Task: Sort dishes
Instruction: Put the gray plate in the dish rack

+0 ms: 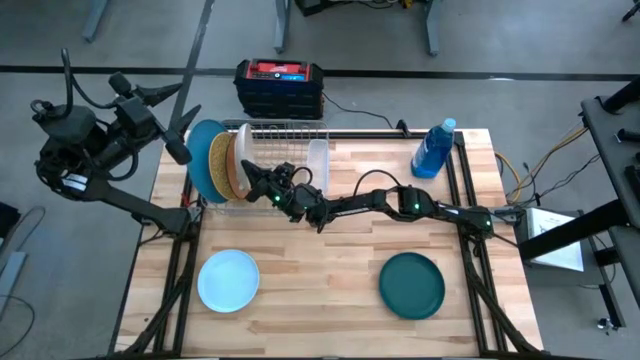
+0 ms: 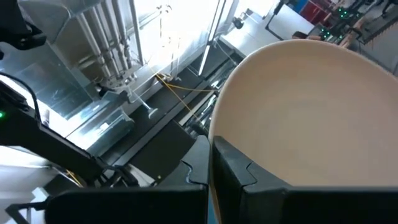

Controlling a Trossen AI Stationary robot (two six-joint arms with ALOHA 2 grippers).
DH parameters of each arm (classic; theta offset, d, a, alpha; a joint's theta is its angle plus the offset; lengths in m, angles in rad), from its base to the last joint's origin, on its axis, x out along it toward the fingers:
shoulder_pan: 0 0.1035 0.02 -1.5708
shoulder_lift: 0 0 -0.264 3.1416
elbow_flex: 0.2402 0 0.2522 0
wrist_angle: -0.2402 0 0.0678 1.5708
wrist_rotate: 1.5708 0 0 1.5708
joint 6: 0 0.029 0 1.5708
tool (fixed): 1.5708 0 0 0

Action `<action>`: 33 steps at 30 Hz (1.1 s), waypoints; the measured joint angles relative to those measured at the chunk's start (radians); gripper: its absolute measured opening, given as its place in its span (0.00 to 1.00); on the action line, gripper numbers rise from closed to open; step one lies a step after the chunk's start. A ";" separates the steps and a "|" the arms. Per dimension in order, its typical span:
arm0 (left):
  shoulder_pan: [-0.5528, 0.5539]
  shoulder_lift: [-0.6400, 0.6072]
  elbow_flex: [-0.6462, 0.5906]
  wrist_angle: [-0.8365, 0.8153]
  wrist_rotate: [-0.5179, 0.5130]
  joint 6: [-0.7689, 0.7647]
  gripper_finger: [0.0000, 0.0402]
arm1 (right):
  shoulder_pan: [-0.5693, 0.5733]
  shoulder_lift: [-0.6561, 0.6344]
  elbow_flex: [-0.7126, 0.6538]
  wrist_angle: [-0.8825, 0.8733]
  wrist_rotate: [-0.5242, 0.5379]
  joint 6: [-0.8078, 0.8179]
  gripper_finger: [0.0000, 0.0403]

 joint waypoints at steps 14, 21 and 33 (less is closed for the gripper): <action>0.000 0.001 0.000 0.000 0.000 -0.004 0.59 | -0.008 0.000 0.000 -0.109 0.070 0.165 0.00; 0.000 0.001 0.000 0.000 0.000 -0.004 0.59 | -0.006 0.000 -0.001 -0.170 0.077 0.093 0.00; 0.000 0.003 0.000 -0.005 0.000 -0.004 0.59 | -0.004 0.000 -0.001 -0.210 0.075 0.043 0.12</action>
